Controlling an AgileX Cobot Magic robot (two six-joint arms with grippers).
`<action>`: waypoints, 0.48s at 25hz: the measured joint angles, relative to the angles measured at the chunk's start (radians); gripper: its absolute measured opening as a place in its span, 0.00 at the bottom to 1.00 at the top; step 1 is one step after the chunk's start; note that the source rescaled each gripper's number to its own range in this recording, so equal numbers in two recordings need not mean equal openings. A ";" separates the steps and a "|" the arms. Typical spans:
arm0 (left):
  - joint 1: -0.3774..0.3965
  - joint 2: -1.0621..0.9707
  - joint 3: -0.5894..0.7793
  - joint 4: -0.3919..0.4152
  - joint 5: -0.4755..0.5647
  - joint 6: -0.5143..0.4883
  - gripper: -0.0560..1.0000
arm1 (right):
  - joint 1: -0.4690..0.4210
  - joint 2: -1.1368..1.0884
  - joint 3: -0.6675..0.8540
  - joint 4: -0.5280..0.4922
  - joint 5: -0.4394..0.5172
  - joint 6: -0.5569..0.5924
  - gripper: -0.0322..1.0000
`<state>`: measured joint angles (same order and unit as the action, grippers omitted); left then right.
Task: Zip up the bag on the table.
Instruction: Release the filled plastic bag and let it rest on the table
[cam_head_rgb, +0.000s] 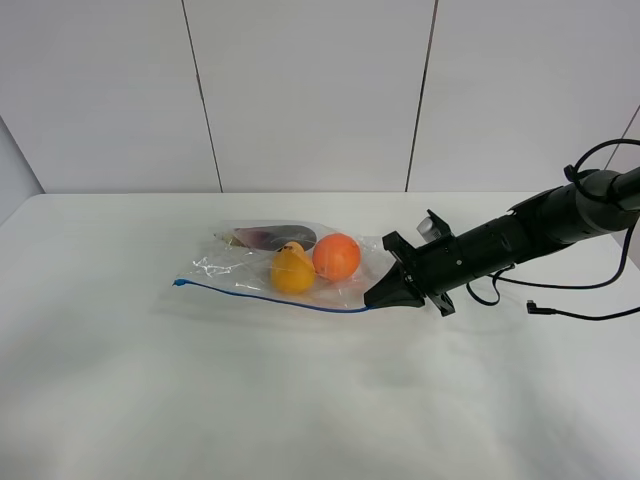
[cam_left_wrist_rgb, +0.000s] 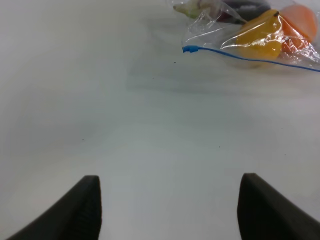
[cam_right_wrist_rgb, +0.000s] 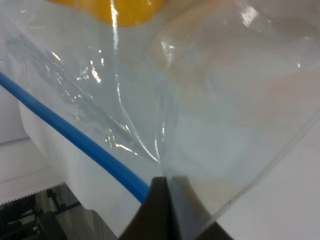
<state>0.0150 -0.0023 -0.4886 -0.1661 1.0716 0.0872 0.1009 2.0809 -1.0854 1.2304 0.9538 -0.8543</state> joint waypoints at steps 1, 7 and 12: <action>0.000 0.000 0.000 0.000 0.000 0.001 0.85 | 0.000 0.000 0.000 0.000 0.000 0.000 0.03; 0.000 0.000 0.000 0.000 0.000 0.001 0.85 | 0.000 0.000 0.000 0.000 0.000 0.000 0.03; 0.000 0.000 0.000 0.000 0.000 0.001 0.85 | 0.000 0.000 0.000 0.000 0.001 0.000 0.03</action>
<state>0.0150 -0.0023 -0.4886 -0.1661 1.0716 0.0882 0.1009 2.0809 -1.0854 1.2304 0.9548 -0.8543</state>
